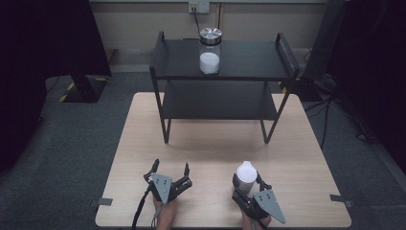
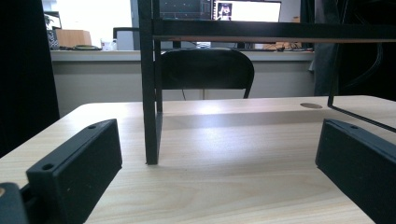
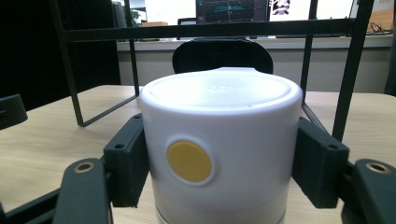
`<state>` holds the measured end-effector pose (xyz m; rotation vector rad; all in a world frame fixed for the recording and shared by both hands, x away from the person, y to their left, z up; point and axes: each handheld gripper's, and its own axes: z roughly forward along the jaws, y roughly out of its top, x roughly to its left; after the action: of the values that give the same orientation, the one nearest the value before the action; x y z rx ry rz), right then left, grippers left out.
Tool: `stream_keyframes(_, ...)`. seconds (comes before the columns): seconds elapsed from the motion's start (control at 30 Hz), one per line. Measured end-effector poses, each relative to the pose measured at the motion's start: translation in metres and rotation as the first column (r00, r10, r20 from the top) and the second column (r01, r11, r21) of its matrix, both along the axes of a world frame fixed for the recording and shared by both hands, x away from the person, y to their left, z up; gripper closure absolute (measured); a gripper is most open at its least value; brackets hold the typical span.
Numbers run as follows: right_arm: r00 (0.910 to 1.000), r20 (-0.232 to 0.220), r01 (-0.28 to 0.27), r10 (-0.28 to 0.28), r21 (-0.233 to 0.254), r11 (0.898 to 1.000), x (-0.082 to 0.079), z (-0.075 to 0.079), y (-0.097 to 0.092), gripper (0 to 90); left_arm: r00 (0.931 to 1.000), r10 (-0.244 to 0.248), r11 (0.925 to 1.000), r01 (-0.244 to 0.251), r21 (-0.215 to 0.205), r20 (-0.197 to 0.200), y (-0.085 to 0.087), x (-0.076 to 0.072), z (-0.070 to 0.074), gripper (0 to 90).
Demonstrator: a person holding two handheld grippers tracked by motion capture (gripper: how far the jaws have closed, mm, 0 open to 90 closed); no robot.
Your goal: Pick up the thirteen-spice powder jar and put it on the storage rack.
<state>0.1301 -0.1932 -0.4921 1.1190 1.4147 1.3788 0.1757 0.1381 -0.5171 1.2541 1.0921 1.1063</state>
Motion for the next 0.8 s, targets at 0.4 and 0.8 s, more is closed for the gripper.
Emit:
stream_keyframes(0.4,0.9996,-0.012,-0.027,0.027,-0.002,1.0,0.004,0.011,-0.006,29.7,1.0,0.0,1.0,0.0,0.0,0.0,0.0,0.0,0.0,0.0)
stream_keyframes(0.8,0.997,-0.011,-0.077,0.077,0.018,0.997,0.003,0.028,-0.019,29.8,1.0,0.0,1.0,0.0,-0.001,0.0,0.0,0.0,0.0,0.0)
